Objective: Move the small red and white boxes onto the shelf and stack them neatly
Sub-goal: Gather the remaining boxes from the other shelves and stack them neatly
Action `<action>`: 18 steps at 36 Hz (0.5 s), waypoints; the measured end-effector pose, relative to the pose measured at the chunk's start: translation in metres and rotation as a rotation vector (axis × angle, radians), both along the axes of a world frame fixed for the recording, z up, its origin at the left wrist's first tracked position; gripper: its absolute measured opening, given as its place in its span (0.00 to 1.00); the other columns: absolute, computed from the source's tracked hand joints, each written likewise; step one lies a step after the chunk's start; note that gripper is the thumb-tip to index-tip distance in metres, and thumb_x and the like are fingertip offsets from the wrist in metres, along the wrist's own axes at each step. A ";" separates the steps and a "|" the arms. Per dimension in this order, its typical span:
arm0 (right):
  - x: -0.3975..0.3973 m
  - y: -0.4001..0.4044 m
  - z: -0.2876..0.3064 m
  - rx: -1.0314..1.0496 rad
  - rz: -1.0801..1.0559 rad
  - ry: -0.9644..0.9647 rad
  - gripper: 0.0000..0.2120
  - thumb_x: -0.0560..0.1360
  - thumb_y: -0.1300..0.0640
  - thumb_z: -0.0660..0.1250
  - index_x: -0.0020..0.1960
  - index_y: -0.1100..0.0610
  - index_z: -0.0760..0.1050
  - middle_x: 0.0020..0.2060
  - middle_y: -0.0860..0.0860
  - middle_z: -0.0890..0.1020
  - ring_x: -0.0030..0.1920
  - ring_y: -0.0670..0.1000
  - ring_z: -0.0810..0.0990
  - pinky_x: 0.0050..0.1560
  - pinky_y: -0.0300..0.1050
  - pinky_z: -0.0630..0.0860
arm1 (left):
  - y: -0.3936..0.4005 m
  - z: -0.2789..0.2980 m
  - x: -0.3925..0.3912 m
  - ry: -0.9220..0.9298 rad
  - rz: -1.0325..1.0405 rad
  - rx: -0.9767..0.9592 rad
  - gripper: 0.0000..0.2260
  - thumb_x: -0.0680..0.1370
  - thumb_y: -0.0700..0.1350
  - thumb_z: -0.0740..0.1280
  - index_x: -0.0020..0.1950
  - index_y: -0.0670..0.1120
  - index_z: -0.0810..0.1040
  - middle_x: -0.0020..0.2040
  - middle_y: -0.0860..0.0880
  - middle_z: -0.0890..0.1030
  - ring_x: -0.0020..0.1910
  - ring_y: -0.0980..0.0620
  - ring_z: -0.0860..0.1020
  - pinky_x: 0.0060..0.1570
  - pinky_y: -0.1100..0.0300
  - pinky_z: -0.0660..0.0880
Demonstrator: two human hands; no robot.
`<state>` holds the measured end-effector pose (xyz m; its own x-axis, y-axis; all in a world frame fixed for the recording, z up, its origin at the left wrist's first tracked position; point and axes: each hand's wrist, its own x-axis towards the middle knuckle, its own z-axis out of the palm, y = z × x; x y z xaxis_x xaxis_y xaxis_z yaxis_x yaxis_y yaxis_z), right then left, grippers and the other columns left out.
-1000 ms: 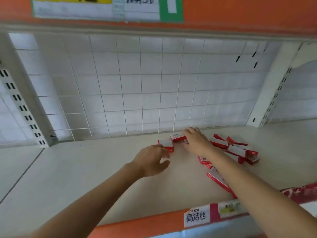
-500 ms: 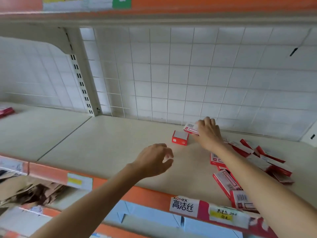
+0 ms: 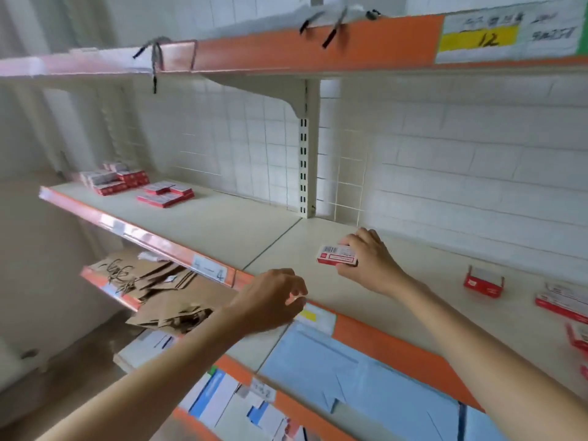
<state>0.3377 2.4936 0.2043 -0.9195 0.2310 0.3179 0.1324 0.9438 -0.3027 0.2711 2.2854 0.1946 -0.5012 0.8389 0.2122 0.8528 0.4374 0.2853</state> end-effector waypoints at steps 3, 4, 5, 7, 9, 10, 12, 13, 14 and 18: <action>-0.042 -0.053 0.001 -0.003 0.100 -0.001 0.22 0.71 0.52 0.69 0.63 0.58 0.71 0.56 0.53 0.70 0.59 0.54 0.65 0.60 0.46 0.64 | -0.062 0.004 -0.026 0.016 0.088 -0.026 0.08 0.76 0.48 0.65 0.53 0.50 0.80 0.50 0.52 0.79 0.47 0.51 0.78 0.46 0.56 0.75; -0.056 -0.070 0.001 0.001 0.134 -0.002 0.22 0.71 0.52 0.69 0.63 0.58 0.71 0.55 0.53 0.70 0.59 0.53 0.65 0.60 0.46 0.65 | -0.081 0.006 -0.034 0.025 0.113 -0.029 0.09 0.77 0.48 0.64 0.54 0.50 0.80 0.50 0.52 0.79 0.47 0.52 0.78 0.46 0.57 0.75; -0.070 -0.088 0.001 0.006 0.168 -0.002 0.22 0.71 0.51 0.69 0.62 0.58 0.71 0.55 0.53 0.70 0.59 0.53 0.65 0.60 0.46 0.65 | -0.101 0.007 -0.043 0.034 0.141 -0.023 0.08 0.77 0.48 0.64 0.53 0.50 0.80 0.50 0.53 0.79 0.47 0.52 0.78 0.46 0.59 0.75; -0.097 -0.121 -0.002 0.024 0.235 0.004 0.22 0.70 0.51 0.70 0.62 0.58 0.72 0.55 0.53 0.71 0.58 0.54 0.66 0.61 0.47 0.65 | -0.137 0.008 -0.058 0.055 0.197 -0.006 0.07 0.76 0.47 0.65 0.53 0.51 0.80 0.50 0.53 0.79 0.46 0.54 0.77 0.44 0.61 0.73; -0.122 -0.152 -0.007 0.053 0.289 0.014 0.22 0.69 0.52 0.70 0.61 0.58 0.73 0.55 0.53 0.72 0.58 0.55 0.67 0.61 0.47 0.65 | -0.169 0.007 -0.070 0.052 0.241 0.004 0.07 0.77 0.47 0.65 0.52 0.49 0.80 0.50 0.52 0.79 0.45 0.55 0.77 0.43 0.62 0.73; -0.132 -0.167 -0.010 0.060 0.313 0.014 0.21 0.69 0.52 0.70 0.60 0.58 0.73 0.54 0.53 0.73 0.57 0.55 0.67 0.60 0.46 0.65 | -0.182 0.005 -0.075 0.043 0.263 0.007 0.08 0.77 0.47 0.65 0.53 0.48 0.80 0.50 0.52 0.79 0.45 0.55 0.77 0.44 0.60 0.75; -0.152 -0.193 -0.015 0.076 0.364 -0.011 0.21 0.70 0.51 0.69 0.60 0.58 0.73 0.55 0.52 0.73 0.57 0.54 0.67 0.58 0.45 0.66 | -0.205 0.001 -0.083 0.025 0.302 0.001 0.08 0.78 0.47 0.64 0.54 0.47 0.80 0.50 0.51 0.79 0.45 0.55 0.76 0.45 0.60 0.76; -0.161 -0.205 -0.017 0.094 0.390 -0.029 0.21 0.70 0.50 0.69 0.61 0.57 0.72 0.55 0.52 0.72 0.56 0.53 0.67 0.57 0.45 0.66 | -0.215 -0.002 -0.088 0.021 0.314 -0.001 0.09 0.78 0.47 0.63 0.54 0.48 0.80 0.50 0.52 0.79 0.46 0.56 0.76 0.45 0.61 0.75; -0.170 -0.214 -0.019 0.117 0.415 -0.041 0.22 0.71 0.49 0.68 0.61 0.56 0.72 0.55 0.51 0.72 0.56 0.52 0.66 0.57 0.45 0.67 | -0.223 -0.005 -0.094 0.020 0.327 -0.003 0.09 0.78 0.47 0.63 0.54 0.48 0.79 0.51 0.52 0.79 0.46 0.56 0.75 0.45 0.61 0.75; -0.211 -0.236 -0.022 0.178 0.466 -0.023 0.22 0.72 0.47 0.67 0.61 0.56 0.71 0.54 0.51 0.72 0.54 0.50 0.65 0.52 0.43 0.67 | -0.244 -0.015 -0.125 0.000 0.379 0.035 0.08 0.78 0.48 0.63 0.53 0.49 0.80 0.50 0.54 0.78 0.45 0.58 0.76 0.44 0.64 0.75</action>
